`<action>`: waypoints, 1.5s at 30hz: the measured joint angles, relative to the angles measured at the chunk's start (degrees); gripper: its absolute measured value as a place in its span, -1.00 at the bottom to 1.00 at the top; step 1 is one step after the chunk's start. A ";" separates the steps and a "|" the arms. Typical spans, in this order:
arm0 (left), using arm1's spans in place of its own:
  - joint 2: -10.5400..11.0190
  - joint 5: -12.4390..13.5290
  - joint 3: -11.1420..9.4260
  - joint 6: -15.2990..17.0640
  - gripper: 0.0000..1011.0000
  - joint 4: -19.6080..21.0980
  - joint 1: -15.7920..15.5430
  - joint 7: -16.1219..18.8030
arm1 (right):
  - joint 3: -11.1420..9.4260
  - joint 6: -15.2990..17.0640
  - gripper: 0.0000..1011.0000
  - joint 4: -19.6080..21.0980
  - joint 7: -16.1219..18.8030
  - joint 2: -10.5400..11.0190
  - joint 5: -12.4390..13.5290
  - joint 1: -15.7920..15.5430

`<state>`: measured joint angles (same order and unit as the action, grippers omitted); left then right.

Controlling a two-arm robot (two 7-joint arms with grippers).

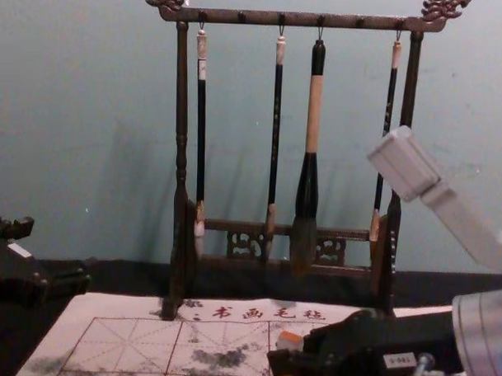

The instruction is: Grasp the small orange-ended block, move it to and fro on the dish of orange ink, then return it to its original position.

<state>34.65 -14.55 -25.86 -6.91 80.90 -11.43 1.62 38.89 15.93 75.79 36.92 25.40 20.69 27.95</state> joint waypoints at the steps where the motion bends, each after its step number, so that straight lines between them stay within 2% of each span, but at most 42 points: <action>1: 0.00 0.00 0.00 0.00 0.98 0.00 0.00 0.00 | -0.02 0.02 -0.77 0.17 0.08 0.11 0.08 -0.08; 12: 0.00 0.00 0.00 0.00 0.98 0.00 0.00 0.00 | 0.37 0.27 -0.77 2.05 0.91 1.61 0.53 -0.99; 22: 0.00 0.00 0.00 0.00 0.98 0.00 0.00 0.00 | 1.09 0.58 -0.77 2.93 1.17 1.81 0.84 -1.36; 36: 0.00 0.00 0.00 0.00 0.98 0.00 0.00 0.00 | 2.58 0.64 -0.77 1.68 1.41 0.22 0.78 -0.30; 45: 0.00 0.00 0.00 0.00 0.98 0.00 0.00 0.00 | 2.95 0.36 -0.77 -1.11 0.93 -1.81 0.05 1.39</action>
<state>34.65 -14.55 -25.86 -6.91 80.90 -11.43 1.62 41.84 16.30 74.68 37.85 23.59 20.75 29.34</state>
